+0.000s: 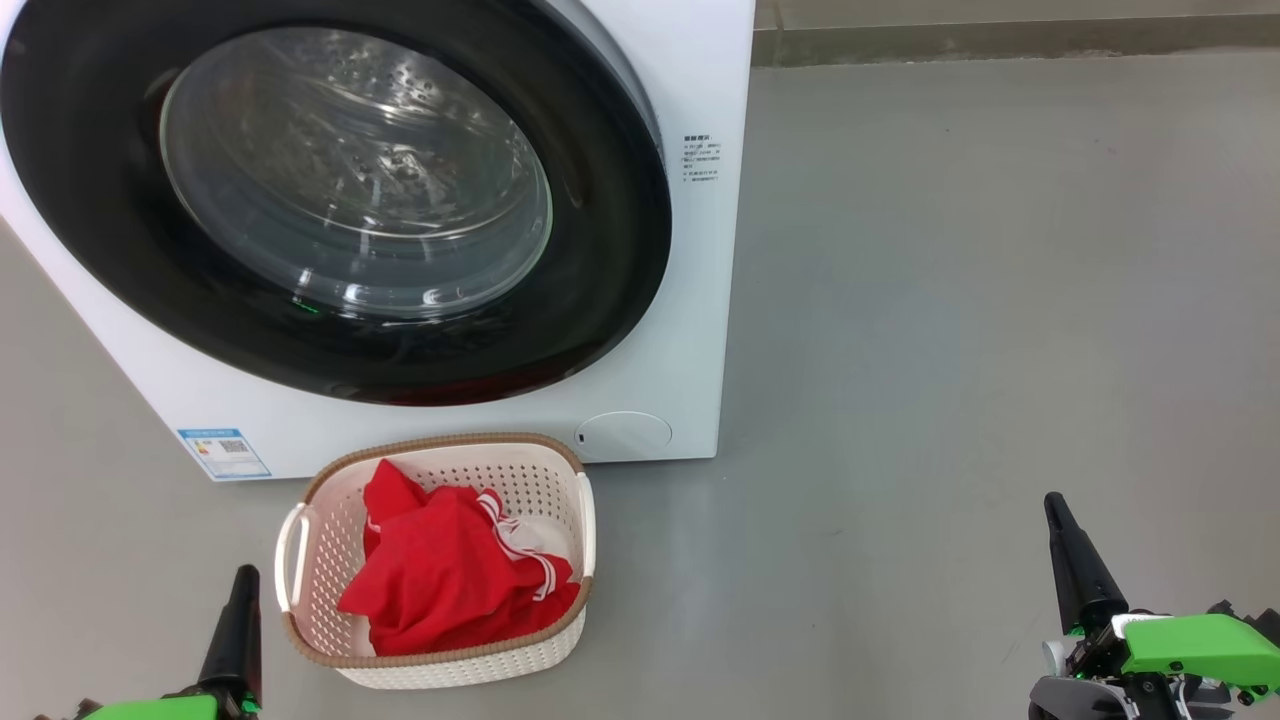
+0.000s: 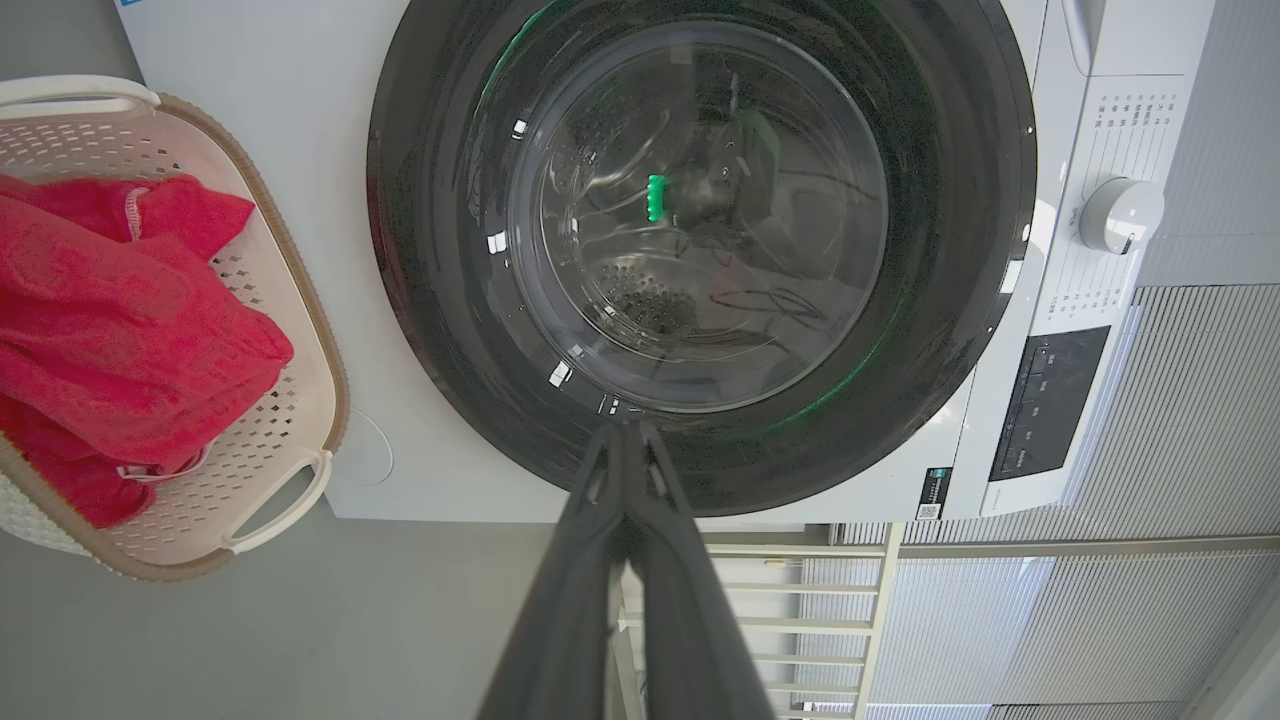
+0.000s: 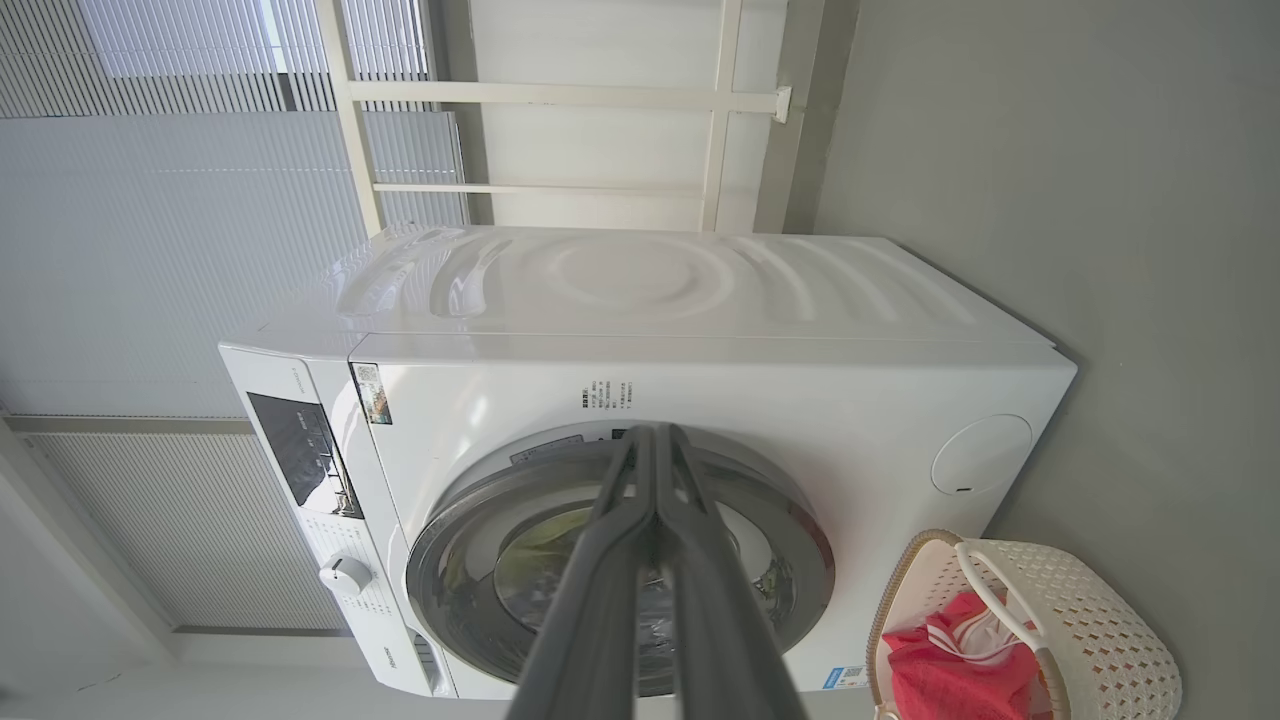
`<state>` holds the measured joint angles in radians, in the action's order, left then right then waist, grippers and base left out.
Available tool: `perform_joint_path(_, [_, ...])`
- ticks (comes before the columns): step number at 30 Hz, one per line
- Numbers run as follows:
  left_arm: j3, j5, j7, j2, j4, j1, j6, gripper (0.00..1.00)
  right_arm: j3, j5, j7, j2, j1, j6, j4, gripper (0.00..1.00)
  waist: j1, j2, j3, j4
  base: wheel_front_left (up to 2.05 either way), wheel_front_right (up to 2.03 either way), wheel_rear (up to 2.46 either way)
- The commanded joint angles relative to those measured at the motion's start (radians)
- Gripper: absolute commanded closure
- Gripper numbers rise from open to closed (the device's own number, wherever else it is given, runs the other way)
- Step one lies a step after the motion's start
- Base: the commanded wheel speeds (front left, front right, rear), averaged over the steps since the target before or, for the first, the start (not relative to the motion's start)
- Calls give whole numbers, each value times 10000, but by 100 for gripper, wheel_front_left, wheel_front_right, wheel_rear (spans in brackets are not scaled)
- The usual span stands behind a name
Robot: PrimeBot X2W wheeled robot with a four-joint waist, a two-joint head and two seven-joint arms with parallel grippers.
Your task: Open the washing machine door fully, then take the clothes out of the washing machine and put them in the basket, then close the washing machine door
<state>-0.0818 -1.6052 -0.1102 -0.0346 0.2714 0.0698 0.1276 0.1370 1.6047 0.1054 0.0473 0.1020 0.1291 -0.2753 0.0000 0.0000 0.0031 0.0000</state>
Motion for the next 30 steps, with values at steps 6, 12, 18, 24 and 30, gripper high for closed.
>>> perform_joint_path(6, [-331, -25, -39, -157, -265, 382, 31, 100, -232, 40, 79, 30, 60, 16, 305, 100, 0, 0, 0, 0, 0, 0, 0])
perform_joint_path(12, [-331, -25, -39, -157, -265, 382, 31, 100, -232, 40, 78, 29, 60, 16, 305, 100, 0, 0, 0, 0, 0, 0, 0])
perform_joint_path(18, [-331, -24, -39, -157, -265, 382, 31, 100, -232, 40, 78, 29, 60, 16, 305, 100, 0, 0, 0, 0, 0, 0, 0])
perform_joint_path(24, [-331, -24, -39, -157, -265, 382, 31, 100, -233, 40, 78, 29, 60, 16, 305, 100, 0, 0, 0, 0, 0, 0, 0])
perform_joint_path(30, [-331, -24, -39, -157, -265, 382, 31, 100, -233, 40, 78, 29, 60, 16, 305, 100, 0, 0, 0, 0, 0, 0, 0])
